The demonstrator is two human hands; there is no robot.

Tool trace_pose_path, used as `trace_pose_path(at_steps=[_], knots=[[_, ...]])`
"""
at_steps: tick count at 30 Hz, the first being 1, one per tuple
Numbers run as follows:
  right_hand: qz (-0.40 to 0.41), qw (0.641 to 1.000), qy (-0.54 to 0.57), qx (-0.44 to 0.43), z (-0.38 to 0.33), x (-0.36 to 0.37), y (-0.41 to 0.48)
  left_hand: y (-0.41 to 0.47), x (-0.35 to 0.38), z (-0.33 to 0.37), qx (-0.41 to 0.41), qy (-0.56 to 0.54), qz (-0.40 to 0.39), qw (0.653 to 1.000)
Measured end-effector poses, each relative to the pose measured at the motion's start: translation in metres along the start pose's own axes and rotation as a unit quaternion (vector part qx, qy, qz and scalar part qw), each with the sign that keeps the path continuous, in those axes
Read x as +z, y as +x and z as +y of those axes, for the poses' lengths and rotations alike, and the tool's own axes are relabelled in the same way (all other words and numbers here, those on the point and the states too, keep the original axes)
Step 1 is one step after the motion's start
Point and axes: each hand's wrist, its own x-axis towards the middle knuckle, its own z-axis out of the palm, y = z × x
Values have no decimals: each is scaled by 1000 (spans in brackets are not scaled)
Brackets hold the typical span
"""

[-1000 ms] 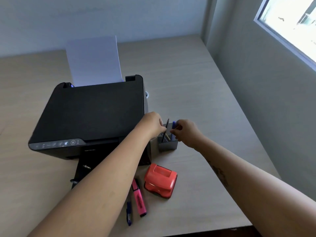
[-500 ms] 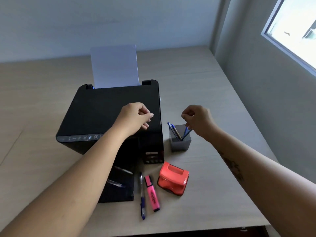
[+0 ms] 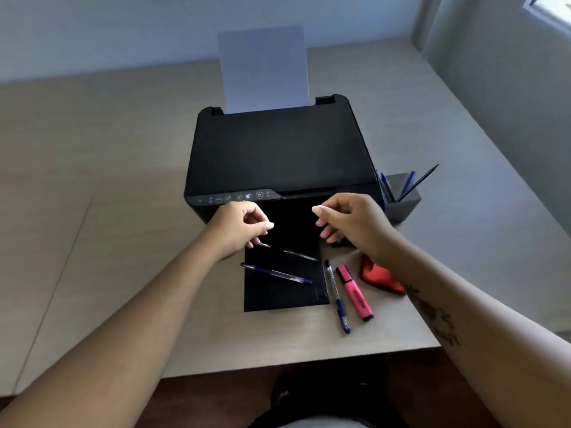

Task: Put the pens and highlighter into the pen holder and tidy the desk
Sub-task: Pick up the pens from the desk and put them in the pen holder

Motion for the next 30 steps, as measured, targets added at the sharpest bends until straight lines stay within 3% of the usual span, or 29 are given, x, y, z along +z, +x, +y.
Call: trace_pose_path(at_steps=[6, 15, 23, 30], knots=[[28, 973, -228, -29, 52, 59, 0, -14, 8, -62, 13, 88, -58, 994], [15, 920, -391, -15, 88, 84, 17, -5, 43, -99, 125, 167, -77, 975], [-34, 875, -483, -18, 88, 86, 29, 3, 47, -95, 184, 235, -120, 947], [5, 902, -413, -127, 47, 39, -10, 2, 19, -63, 197, 221, -114, 948]])
